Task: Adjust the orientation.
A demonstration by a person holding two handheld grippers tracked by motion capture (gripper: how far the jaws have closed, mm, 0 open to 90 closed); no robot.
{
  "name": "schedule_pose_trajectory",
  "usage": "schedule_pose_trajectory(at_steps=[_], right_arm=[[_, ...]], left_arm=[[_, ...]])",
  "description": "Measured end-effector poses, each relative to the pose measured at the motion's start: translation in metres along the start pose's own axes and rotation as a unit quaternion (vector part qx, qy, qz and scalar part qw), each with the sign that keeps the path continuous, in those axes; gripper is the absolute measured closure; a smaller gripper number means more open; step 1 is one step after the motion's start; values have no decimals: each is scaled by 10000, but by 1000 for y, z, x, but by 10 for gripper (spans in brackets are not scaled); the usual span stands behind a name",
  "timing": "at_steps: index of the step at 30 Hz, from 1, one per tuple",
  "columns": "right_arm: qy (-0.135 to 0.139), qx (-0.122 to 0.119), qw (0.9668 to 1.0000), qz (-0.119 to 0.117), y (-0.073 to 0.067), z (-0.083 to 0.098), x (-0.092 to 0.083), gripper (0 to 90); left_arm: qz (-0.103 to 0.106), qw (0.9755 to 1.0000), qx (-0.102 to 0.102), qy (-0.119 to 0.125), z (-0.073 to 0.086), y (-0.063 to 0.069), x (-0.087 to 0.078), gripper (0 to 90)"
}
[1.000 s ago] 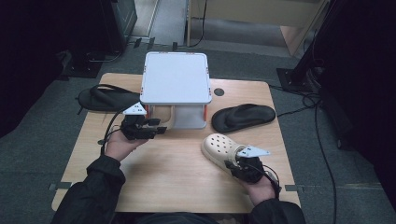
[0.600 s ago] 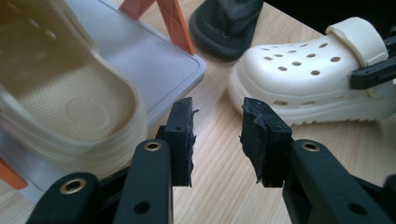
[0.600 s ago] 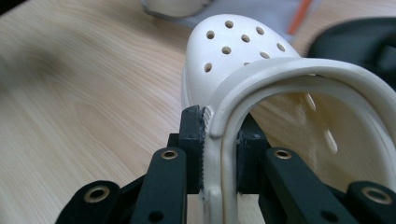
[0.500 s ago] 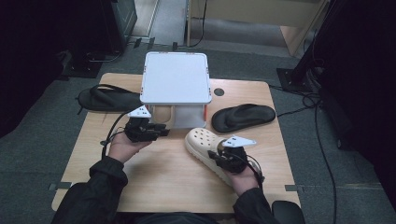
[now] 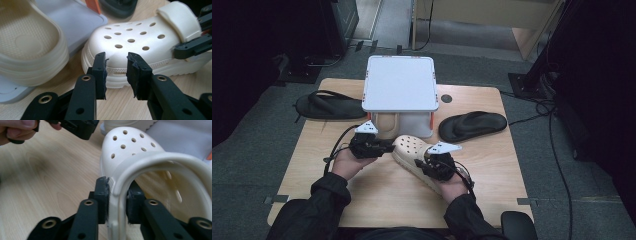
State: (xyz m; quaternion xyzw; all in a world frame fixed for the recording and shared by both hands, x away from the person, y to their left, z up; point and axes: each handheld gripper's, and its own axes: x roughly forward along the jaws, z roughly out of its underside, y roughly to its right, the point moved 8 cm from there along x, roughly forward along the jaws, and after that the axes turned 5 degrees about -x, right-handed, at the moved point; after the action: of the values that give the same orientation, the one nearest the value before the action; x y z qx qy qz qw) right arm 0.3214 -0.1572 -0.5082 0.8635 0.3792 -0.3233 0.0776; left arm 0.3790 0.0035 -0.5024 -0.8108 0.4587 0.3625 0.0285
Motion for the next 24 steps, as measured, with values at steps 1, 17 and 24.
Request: schedule_pose_trajectory(at_steps=[1,17,24], right_arm=[[46,-60,10000,-64,-2,0,-2,678],[522,-57,9968,596,56,-15,-51,805],[171,-10,9989,428,79,-6,-16,798]], left_arm=[[10,10000,-40,42,1,1,1,699],[-49,9999,2,-138,7,3,13,722],[4,9999,-44,-155,9,3,15,724]])
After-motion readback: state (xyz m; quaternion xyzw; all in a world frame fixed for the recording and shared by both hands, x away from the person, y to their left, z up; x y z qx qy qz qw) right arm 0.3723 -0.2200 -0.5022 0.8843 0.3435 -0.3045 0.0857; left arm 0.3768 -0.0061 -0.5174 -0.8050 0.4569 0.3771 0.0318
